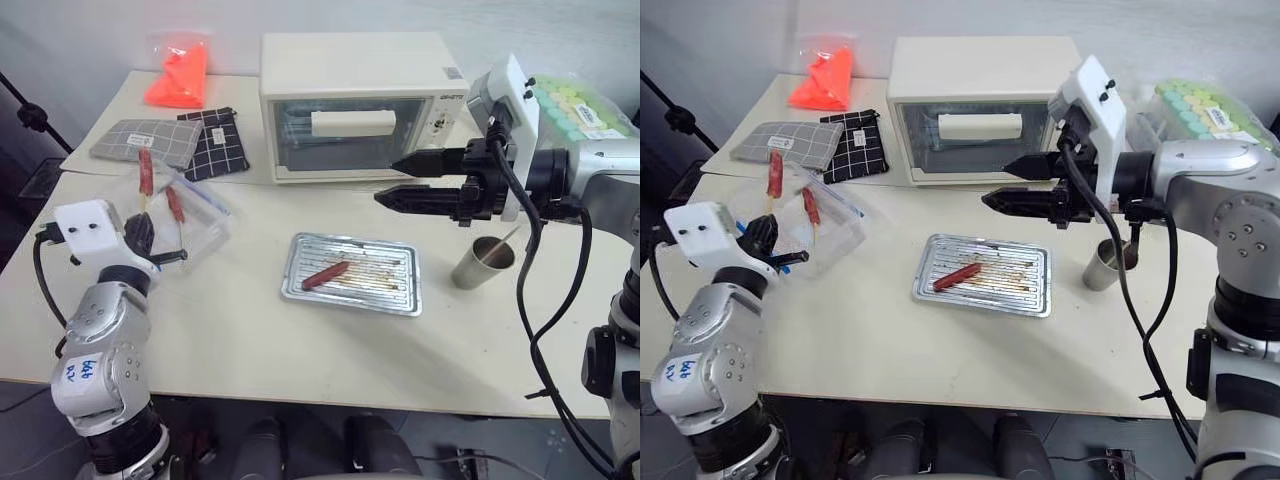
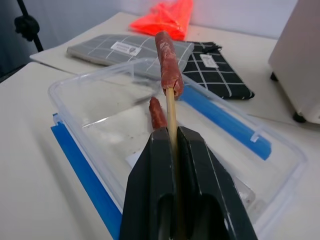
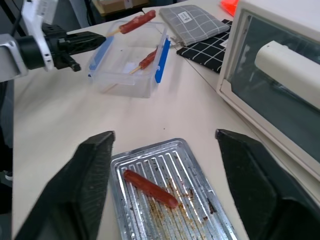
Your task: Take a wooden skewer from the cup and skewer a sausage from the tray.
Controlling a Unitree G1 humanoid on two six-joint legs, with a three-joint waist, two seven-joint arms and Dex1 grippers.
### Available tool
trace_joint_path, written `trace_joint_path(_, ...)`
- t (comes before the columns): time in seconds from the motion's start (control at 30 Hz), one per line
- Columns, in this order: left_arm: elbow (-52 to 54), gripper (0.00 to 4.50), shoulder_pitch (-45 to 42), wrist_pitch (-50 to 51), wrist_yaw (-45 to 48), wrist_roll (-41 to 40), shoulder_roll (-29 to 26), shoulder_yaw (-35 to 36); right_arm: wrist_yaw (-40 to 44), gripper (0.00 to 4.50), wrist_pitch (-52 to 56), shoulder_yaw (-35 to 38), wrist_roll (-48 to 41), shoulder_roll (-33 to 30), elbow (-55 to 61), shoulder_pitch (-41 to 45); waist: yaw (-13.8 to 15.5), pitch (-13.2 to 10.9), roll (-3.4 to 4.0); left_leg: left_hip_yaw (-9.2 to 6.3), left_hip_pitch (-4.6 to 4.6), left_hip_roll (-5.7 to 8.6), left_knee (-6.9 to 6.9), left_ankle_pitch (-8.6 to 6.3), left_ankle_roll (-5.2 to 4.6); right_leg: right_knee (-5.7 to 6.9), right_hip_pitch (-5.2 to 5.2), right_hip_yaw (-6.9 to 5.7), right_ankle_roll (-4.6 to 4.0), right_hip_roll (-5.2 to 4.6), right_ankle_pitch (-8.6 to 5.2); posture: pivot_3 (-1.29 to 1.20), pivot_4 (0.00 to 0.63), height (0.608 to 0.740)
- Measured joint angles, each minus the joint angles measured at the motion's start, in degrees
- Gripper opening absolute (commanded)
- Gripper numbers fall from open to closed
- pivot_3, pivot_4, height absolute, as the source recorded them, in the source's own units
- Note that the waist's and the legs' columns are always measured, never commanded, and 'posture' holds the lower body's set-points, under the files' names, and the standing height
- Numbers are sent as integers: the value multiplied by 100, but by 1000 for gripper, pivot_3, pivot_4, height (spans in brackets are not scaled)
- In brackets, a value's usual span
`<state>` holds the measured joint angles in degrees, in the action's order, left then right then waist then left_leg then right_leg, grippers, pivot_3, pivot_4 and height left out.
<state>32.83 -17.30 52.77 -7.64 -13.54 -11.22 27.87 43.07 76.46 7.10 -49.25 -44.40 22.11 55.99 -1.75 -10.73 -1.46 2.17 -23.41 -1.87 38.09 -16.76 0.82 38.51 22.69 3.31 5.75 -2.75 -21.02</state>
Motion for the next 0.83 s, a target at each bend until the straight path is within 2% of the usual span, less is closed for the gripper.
trace_joint_path(0.03, -12, 983, 0, 29, -24, 6, 0, -16, -11, 4491, 0, 0, -33, -3, 0, 0, 0, 0, 0, 0, 0, -2, 0, 0, 0, 0, 0, -1, 0, 2, 0, 0, 150, 740)
trace_joint_path(0.3, -12, 2806, -128, 107, 62, -98, -96, 5, -287, 4500, -1, 0, -117, -2, 45, 1, 14, 0, 0, 0, -1, -1, -2, 0, 2, -6, 0, -1, 0, 0, 0, 0, 150, 740)
trace_joint_path(0.4, 21, 2806, -126, 260, 392, -357, -471, 195, -310, 4500, -14, -1, -143, -7, 58, -9, 0, 0, 0, 0, 0, -4, -4, 0, 4, -9, 0, -1, 0, 4, 0, 0, 150, 740)
trace_joint_path(0.5, 124, 2806, -3, 572, 1018, -873, -1183, 747, -229, 4500, -114, -48, -129, -123, 38, -32, -17, 0, 0, 1, 1, -5, -7, 1, 9, -14, 2, 0, -1, 3, -1, 0, 150, 740)
trace_joint_path(0.6, 248, 2806, 621, 830, 1906, -1458, -2022, 1546, 43, 4500, -337, -174, -48, -325, -98, -20, -47, 0, 0, 3, 3, -4, -15, 10, 31, -46, 3, 0, -5, -1, -2, 0, 150, 740)
trace_joint_path(0.7, 24, 2806, 1406, 872, 2627, -1748, -2567, 2448, 497, 4500, -676, -381, 92, -548, -408, 5, -56, 0, 0, 2, 5, -5, -20, 6, 26, -59, -1, -2, -8, -5, -4, 0, 150, 740)
trace_joint_path(0.83, -231, 2806, 1965, 860, 3218, -2047, -2775, 3099, 992, 4500, -1063, -651, 296, -666, -760, 122, -55, -1, -1, -2, 10, -4, -21, -5, 7, -66, -9, -5, -9, -13, -5, 0, 150, 740)
